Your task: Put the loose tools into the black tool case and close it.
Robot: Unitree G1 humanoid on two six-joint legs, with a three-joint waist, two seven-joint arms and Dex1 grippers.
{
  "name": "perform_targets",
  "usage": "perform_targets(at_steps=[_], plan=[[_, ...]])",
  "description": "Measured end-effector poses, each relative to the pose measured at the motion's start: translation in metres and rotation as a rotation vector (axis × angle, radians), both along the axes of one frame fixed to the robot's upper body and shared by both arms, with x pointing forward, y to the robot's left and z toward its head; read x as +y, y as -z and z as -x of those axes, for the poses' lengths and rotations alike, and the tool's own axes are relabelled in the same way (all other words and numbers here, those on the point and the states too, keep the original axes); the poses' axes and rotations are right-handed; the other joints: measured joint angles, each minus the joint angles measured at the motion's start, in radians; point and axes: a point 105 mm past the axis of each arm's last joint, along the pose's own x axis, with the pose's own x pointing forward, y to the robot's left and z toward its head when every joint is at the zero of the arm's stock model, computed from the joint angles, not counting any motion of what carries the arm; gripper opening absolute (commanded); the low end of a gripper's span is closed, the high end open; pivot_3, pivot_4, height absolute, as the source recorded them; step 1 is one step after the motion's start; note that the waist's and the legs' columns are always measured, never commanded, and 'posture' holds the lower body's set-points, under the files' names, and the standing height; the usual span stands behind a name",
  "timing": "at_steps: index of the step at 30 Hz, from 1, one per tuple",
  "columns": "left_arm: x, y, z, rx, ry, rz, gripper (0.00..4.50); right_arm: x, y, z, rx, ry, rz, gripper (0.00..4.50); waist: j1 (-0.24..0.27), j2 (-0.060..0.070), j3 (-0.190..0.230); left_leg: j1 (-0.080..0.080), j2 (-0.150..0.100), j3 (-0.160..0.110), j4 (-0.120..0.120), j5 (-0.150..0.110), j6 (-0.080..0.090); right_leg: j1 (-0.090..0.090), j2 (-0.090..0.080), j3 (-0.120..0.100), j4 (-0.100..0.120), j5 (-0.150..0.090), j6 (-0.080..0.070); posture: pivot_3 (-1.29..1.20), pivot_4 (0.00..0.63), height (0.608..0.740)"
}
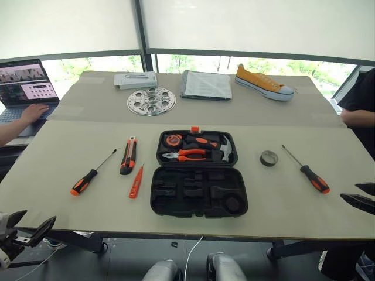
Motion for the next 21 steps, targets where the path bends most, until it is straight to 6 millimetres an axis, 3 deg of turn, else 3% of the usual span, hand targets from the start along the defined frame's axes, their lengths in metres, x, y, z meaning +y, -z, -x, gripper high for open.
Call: perform_targets(at_steps=[6, 10, 14, 18, 21], plan=[[-0.01, -0.008, -0.016, 0.0, 0.04, 0.003, 4.5, 0.006, -0.004, -0.006, -0.025, -0.011, 0.033, 4.4, 0.003, 0.0, 0.0, 0.0, 0.0, 0.0, 0.0, 0.0, -0.001, 0.0, 0.0, 0.0, 0.001, 0.0, 0.0, 0.0, 0.15, 0.74], [-0.023, -0.031, -0.042, -0.01, 0.112, 0.01, 4.5, 0.034, -0.025, -0.017, -0.095, -0.115, 0.07, 4.4, 0.005, 0.001, 0.0, 0.0, 0.0, 0.0, 0.0, 0.001, -0.002, 0.0, 0.001, 0.0, 0.002, 0.0, 0.0, 0.0, 0.15, 0.74], [-0.039, -0.04, -0.069, 0.03, 0.199, -0.016, 4.5, 0.082, -0.051, -0.025, -0.164, -0.276, 0.08, 4.4, 0.0, 0.003, 0.0, 0.0, 0.0, 0.0, 0.0, 0.001, -0.002, -0.002, 0.001, 0.0, 0.002, 0.001, 0.0, 0.0, 0.15, 0.74], [-0.044, -0.027, -0.095, 0.123, 0.239, -0.047, 4.5, 0.144, -0.071, -0.021, -0.209, -0.506, 0.081, 4.4, -0.003, 0.003, 0.0, 0.0, -0.001, -0.001, -0.001, 0.001, -0.003, -0.003, 0.002, -0.001, 0.001, 0.001, 0.0, 0.0, 0.15, 0.74], [-0.039, -0.013, -0.103, 0.194, 0.238, -0.056, 4.5, 0.171, -0.075, -0.014, -0.209, -0.619, 0.094, 4.4, -0.003, 0.002, 0.0, -0.001, -0.001, -0.001, -0.001, 0.001, -0.003, -0.004, 0.002, -0.003, 0.001, 0.001, 0.0, 0.0, 0.15, 0.74]])
